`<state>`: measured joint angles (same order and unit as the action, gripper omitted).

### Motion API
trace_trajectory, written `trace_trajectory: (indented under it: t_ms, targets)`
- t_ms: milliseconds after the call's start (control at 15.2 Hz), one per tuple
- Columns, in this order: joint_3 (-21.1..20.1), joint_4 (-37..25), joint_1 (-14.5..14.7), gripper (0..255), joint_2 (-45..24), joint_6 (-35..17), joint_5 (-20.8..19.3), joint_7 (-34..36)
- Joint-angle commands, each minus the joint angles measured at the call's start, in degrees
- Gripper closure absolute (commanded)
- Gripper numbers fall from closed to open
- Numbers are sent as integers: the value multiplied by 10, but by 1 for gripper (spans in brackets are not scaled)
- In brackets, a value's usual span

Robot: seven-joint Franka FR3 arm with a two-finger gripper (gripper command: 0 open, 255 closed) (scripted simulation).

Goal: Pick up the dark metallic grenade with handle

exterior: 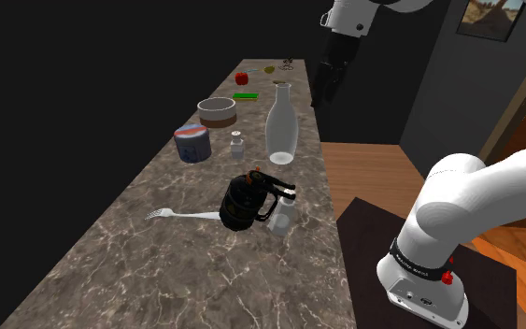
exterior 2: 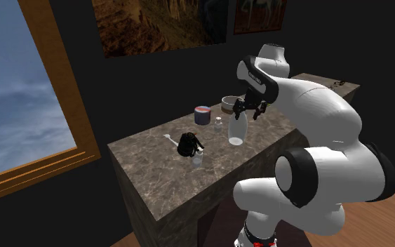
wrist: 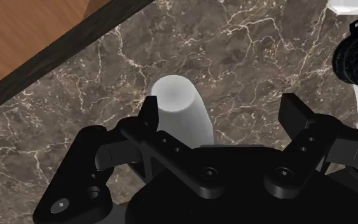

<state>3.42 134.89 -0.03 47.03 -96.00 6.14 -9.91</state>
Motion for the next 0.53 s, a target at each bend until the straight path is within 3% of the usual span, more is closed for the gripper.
trace_trajectory:
  t_ms: [0, 462]
  targets:
    - [0, 0, 0, 0, 0, 0, 0, 0]
    - [-81, 38, 41, 0, 13, -35, 56, 62]
